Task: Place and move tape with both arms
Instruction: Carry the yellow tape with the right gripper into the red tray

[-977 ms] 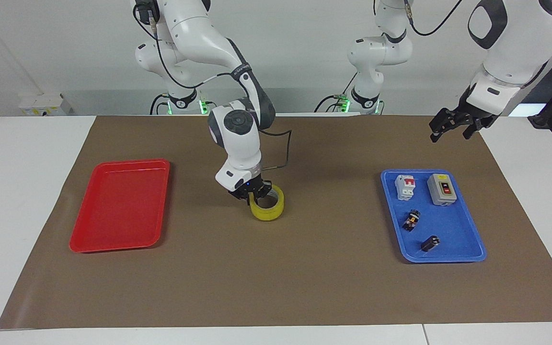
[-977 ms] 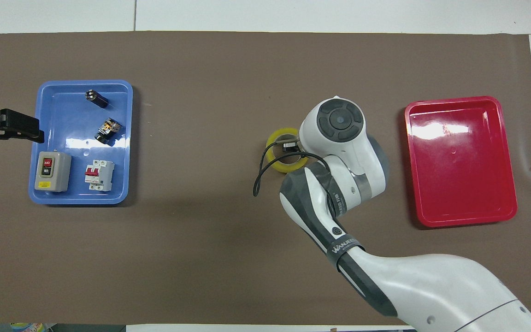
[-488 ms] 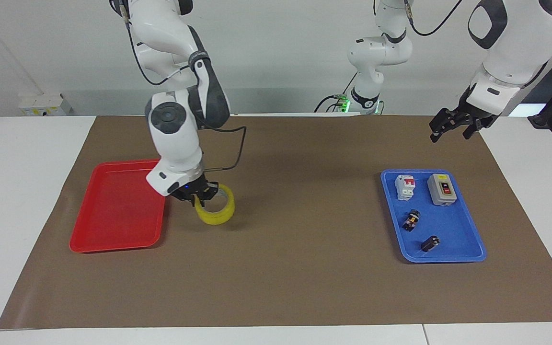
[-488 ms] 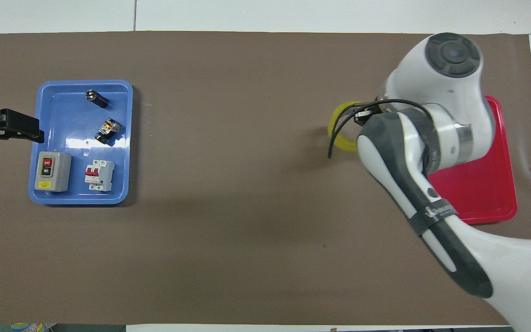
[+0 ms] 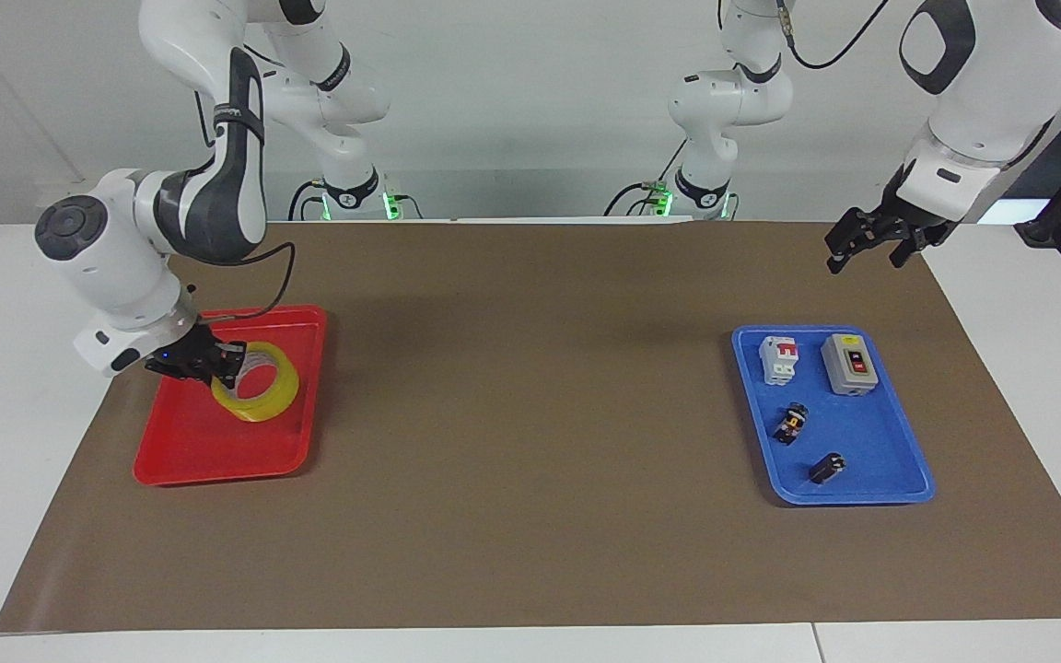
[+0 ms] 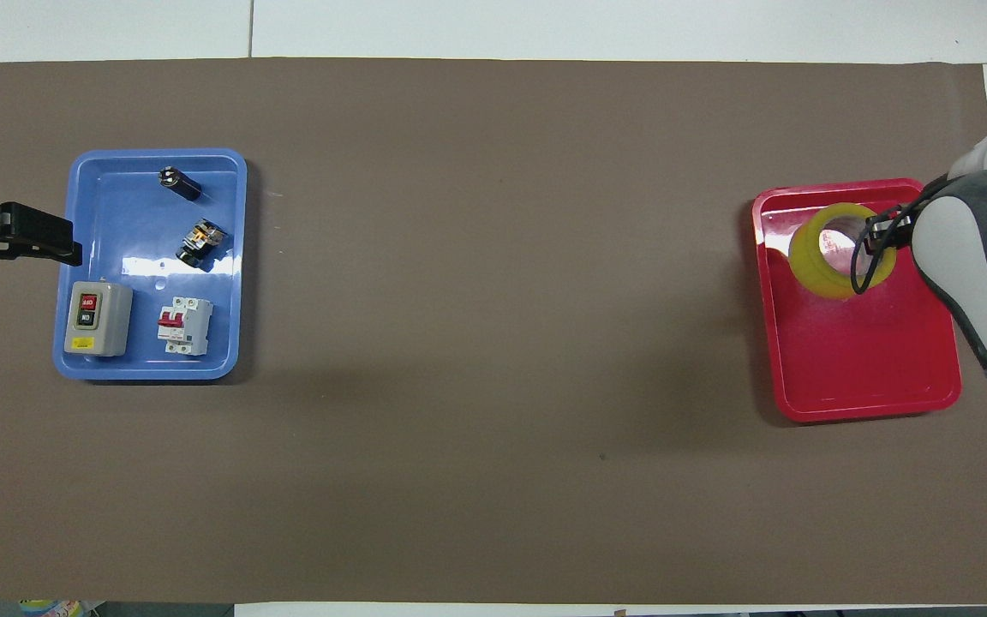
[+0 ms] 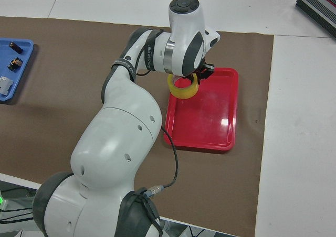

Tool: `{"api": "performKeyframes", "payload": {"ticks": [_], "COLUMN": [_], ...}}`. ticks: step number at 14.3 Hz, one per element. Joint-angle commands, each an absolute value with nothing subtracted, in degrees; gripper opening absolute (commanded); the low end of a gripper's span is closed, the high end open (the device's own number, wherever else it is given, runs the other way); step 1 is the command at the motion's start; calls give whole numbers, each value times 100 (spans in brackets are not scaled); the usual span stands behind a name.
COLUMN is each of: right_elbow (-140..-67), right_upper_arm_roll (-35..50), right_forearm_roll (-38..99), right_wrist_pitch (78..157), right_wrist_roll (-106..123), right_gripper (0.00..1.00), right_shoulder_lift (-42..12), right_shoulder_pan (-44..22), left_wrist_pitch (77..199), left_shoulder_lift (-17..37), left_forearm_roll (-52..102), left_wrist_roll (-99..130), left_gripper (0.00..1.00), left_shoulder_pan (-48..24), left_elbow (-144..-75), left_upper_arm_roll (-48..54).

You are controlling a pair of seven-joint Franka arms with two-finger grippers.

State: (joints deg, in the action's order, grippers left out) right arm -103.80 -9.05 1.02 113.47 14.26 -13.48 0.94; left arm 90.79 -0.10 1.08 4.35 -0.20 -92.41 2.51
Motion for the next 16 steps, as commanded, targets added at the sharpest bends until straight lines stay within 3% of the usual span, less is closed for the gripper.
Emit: {"api": "performKeyframes", "payload": {"ticks": [1,7,16], "right_elbow": [-10924,-11785,-12102], "right_upper_arm_roll": [-809,-826,-817], "right_forearm_roll": [105,105,105], "right_wrist_pitch": [11566,12435,13156], "right_wrist_roll": [1643,1775,2206], "right_gripper": [0,0,0], "right_shoulder_lift": [-1002,-774,-1011], "right_shoulder_pan": [264,518,914], "left_wrist_pitch": [9026,9026,9026], "left_shoulder_lift": [-70,-70,-70], "left_forearm_roll": [185,185,185], "left_wrist_roll": [352,352,352], "left_gripper": [100,100,100], "left_shoulder_pan": [53,53,53], "left_elbow": [-9290,-9290,-9290], "left_upper_arm_roll": [290,290,290]}}
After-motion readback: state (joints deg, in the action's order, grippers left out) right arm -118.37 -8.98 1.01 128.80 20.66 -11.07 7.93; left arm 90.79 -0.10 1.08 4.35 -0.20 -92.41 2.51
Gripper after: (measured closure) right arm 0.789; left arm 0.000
